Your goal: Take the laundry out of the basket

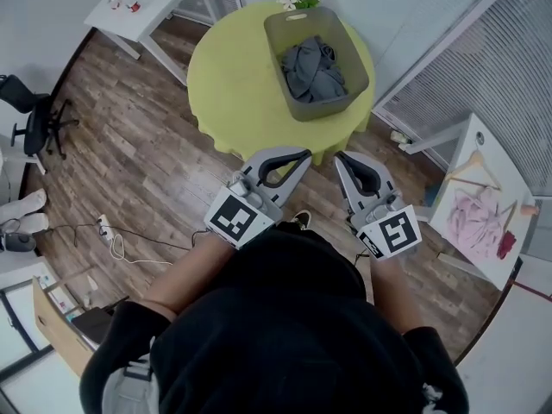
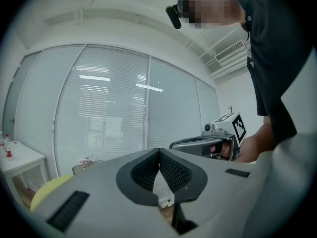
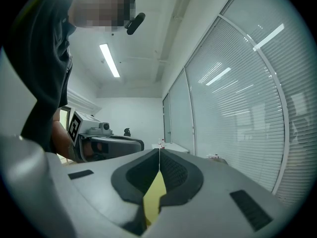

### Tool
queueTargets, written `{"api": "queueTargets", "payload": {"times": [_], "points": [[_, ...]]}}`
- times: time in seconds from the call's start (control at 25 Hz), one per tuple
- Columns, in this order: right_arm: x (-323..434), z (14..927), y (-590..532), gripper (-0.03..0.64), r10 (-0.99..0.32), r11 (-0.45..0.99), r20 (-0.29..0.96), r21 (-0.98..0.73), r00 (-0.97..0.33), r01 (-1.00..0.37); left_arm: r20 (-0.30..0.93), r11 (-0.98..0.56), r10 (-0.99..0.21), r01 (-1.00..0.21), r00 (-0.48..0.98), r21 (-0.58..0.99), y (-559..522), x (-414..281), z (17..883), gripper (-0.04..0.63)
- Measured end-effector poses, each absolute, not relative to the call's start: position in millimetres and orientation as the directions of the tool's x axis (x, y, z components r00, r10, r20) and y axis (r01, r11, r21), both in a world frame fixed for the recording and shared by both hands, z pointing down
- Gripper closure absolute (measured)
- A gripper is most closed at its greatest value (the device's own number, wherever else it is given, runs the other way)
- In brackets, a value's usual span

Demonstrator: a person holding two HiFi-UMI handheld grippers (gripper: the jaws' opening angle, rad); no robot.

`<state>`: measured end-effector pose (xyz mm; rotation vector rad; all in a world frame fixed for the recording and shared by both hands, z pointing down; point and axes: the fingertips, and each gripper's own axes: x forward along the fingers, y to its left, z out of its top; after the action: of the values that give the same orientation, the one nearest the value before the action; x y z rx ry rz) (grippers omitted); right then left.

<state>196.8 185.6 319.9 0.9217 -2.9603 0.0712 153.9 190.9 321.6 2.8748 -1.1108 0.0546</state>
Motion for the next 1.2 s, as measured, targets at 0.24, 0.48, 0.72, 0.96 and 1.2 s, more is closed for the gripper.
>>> {"api": "queueTargets", "payload": {"times": [0.24, 0.48, 0.72, 0.96, 1.2], "points": [[202.0, 323.5, 171.2, 0.594, -0.548, 0.833, 0.054, -0.047, -0.834, -0.551, 0.066, -0.722, -0.687, -0.690, 0.724, 0.051, 177.6, 159.5, 325.3, 0.585], [194.0, 329.9, 148.2, 0.594, -0.539, 0.839, 0.066, -0.047, -0.840, -0.542, 0.055, -0.723, -0.687, -0.689, 0.724, 0.038, 149.4, 149.8, 327.8, 0.585], [177.4, 331.0, 109.1, 0.594, -0.556, 0.828, 0.081, -0.041, -0.828, -0.560, 0.056, -0.727, -0.682, -0.684, 0.729, 0.056, 106.1, 131.7, 332.6, 0.586], [163.1, 333.2, 60.0, 0.594, -0.584, 0.807, 0.101, -0.032, -0.805, -0.590, 0.042, -0.757, -0.650, -0.651, 0.759, 0.056, 54.5, 120.0, 334.0, 0.584], [147.7, 339.0, 14.7, 0.593, -0.620, 0.777, 0.127, -0.034, -0.774, -0.628, 0.044, -0.781, -0.620, -0.621, 0.783, 0.062, 6.6, 103.0, 340.2, 0.585]]}}
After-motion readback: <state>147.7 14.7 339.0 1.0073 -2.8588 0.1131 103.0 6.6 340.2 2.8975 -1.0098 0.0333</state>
